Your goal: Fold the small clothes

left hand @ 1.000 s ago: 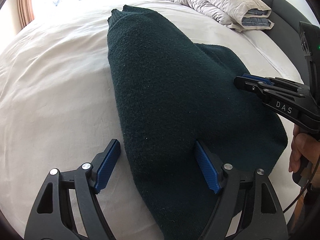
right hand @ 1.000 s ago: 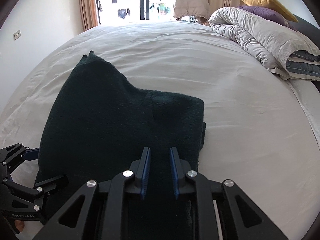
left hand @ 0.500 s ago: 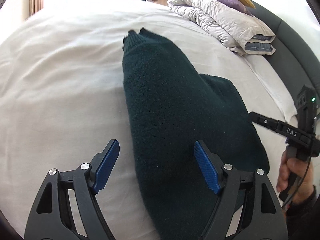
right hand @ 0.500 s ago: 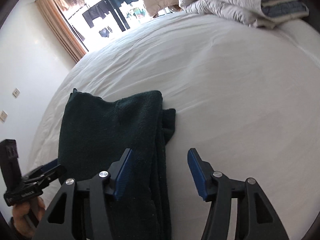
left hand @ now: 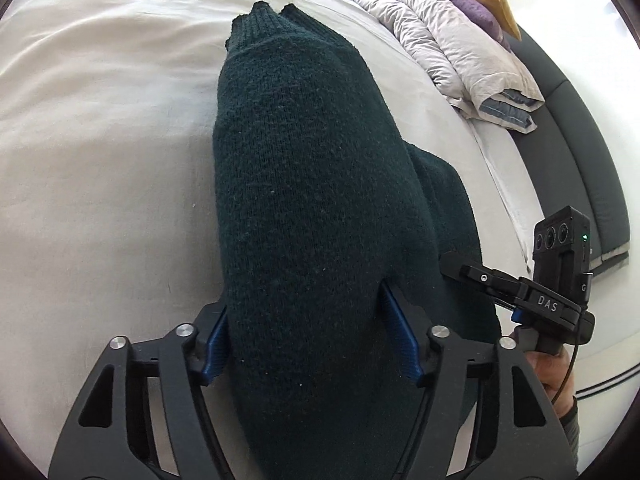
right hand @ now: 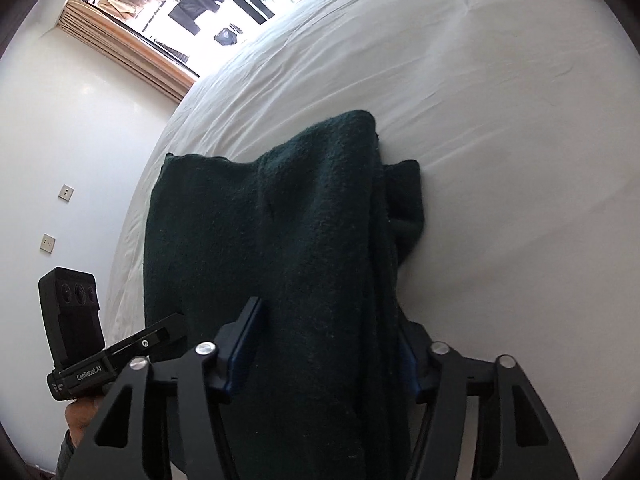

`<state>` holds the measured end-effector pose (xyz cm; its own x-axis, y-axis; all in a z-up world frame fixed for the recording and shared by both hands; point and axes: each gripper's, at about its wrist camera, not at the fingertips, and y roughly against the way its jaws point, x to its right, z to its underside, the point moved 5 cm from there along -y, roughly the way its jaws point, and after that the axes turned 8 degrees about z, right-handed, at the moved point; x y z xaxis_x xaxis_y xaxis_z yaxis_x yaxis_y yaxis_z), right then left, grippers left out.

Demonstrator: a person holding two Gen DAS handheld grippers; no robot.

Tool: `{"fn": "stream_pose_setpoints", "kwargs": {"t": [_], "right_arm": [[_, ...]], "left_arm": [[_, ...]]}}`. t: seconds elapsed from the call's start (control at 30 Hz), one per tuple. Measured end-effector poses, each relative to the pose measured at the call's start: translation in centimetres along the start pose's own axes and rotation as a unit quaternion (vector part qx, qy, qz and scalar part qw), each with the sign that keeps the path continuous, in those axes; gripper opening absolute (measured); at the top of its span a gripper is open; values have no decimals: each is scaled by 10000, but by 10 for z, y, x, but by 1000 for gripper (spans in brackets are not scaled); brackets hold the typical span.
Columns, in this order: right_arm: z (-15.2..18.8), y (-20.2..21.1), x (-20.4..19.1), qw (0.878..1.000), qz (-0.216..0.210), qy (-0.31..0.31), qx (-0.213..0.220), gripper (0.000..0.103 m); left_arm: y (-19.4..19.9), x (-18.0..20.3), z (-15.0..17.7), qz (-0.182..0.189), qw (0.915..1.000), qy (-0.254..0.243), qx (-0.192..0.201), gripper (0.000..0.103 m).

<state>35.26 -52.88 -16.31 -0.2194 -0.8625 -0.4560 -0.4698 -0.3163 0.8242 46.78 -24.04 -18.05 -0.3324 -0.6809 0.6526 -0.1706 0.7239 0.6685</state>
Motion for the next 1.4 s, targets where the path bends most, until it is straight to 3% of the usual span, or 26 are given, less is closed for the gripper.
{"fn": "stream_pose_setpoints", "kwargs": {"t": [0.07,0.13,0.2,0.37,0.5,0.7,0.8,0.9,0.97,1.0,1.17,1.27,1.37,1.4], "right_arm": [[2,-3,3,9995,-244,-197,-74,34],[5,-2,-4,9999,-112,-69,-7,32],[9,10,-20,9999,9,98,102,31],[20,40,-79,9982,-241,432,335,30],[47,49,-125,9959,-705,470,312,30],[103,26,-168,9927,-1115,445,-67,30],[139,7,-178,9933,-996,525,-258,30],[159,-5,-171,9964,-660,502,-201,35],[163,-5,-167,9971,-595,476,-77,49],[166,-6,-168,9972,-549,508,-38,50],[163,14,-146,9986,-454,255,133,64],[167,41,-139,9980,-9,453,448,66],[181,75,-151,9897,459,959,956,72],[188,90,-159,9833,660,1189,1207,75]], "left_arm": [[3,2,3,37,10000,43,22,47],[9,7,4,75,9999,-49,62,38],[15,11,1,94,9998,-106,102,36],[67,18,12,121,9993,-151,320,36],[128,11,24,15,9987,-173,481,36],[191,-21,69,-305,9984,-133,461,37],[198,-52,101,-377,9985,107,371,38],[192,-75,122,-260,9984,120,495,48],[192,-84,128,-179,9977,199,627,52],[196,-87,132,-183,9974,192,663,53],[200,-74,137,-527,9954,-71,800,57],[223,-64,154,-971,9881,-279,1163,57],[253,-34,172,-1628,9680,-764,1751,60],[265,-21,180,-1850,9575,-958,1994,67]]}}
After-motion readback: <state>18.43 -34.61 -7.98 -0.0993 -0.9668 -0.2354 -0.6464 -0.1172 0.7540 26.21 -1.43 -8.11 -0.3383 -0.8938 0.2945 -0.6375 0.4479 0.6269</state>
